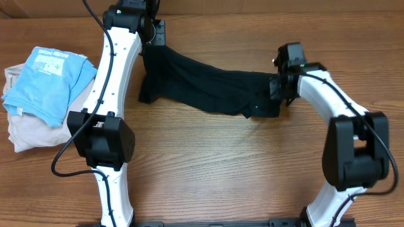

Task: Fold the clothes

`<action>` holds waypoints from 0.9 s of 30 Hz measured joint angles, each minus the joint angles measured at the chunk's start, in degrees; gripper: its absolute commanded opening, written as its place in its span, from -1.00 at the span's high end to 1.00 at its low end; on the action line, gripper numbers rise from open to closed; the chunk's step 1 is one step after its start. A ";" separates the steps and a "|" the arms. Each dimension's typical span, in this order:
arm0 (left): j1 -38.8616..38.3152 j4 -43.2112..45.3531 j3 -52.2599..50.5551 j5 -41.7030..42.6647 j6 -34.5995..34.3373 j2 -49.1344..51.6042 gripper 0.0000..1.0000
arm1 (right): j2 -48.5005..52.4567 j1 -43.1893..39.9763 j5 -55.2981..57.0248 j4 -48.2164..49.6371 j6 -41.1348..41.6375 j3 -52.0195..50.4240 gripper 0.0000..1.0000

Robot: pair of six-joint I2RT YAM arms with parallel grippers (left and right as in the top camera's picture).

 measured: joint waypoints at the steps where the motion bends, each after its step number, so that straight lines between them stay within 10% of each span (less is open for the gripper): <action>1: 0.00 -0.02 0.17 0.00 0.00 -0.31 0.92 | -1.53 -0.04 0.04 -1.84 0.15 1.97 0.92; 27: 3.23 -4.37 1.55 -0.17 0.04 -36.50 0.88 | -30.80 -6.12 6.16 -28.72 1.25 37.62 0.92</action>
